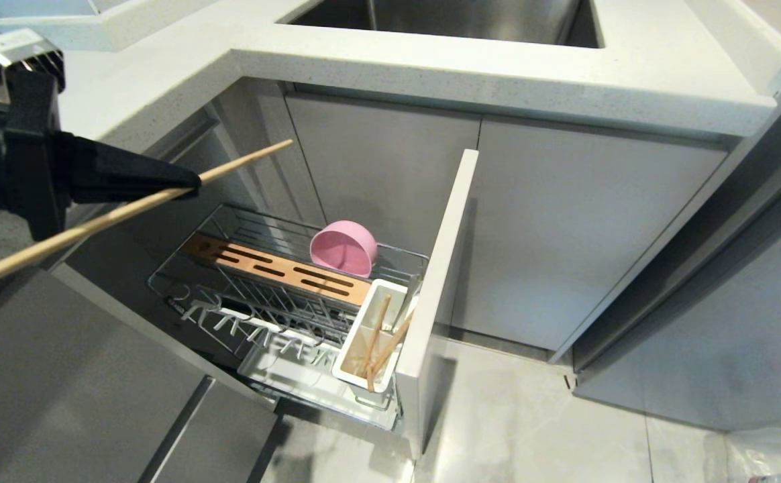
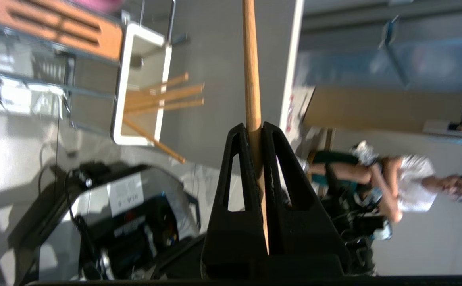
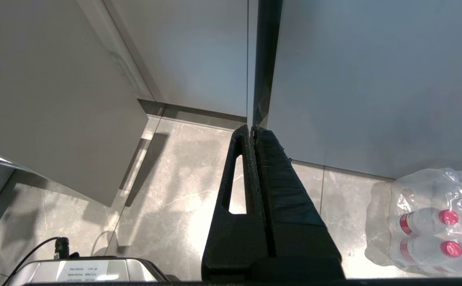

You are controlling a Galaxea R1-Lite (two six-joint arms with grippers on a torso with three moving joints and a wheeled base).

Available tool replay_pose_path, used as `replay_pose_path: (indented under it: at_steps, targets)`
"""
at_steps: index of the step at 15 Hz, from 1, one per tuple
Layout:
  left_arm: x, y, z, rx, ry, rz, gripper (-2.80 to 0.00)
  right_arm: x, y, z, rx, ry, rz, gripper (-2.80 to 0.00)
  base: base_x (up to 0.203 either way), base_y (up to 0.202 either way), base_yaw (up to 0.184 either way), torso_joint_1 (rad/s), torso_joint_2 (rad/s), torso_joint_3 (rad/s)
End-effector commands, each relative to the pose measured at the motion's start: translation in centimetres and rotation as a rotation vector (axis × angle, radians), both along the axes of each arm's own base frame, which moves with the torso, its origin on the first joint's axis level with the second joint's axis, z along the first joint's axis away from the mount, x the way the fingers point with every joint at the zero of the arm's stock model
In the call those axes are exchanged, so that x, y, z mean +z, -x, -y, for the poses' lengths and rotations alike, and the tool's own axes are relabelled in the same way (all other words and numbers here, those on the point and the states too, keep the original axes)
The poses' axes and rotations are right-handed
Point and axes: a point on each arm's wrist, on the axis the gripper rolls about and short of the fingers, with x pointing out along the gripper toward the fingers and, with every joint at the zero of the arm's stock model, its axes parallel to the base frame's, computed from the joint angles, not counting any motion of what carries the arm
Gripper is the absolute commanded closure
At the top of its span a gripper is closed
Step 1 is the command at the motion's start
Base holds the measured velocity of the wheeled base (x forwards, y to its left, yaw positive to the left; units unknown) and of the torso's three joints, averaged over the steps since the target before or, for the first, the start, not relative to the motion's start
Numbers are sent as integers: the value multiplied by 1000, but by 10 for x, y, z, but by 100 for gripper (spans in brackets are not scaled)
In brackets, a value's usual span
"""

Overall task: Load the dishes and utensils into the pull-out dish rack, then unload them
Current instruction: Pick up the chopsticks and place it in the cupboard

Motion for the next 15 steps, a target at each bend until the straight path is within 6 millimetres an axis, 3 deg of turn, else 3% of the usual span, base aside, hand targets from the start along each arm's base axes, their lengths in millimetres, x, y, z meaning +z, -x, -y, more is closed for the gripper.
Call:
replay_pose_path:
  at_steps: [1,9,15]
  targets:
    - [-10,-3,14,-44,-23,-43,0,0,0,0,0,0,-1,0,0,0,0,0,0,0]
    - [-66,-48,77,49,-366,-328,0,0,0,0,0,-1,-1,0,0,0,0,0,0,0]
    - [-96,-68,112,39,-425,-552,0,0,0,0,0,-1,-1,0,0,0,0,0,0,0]
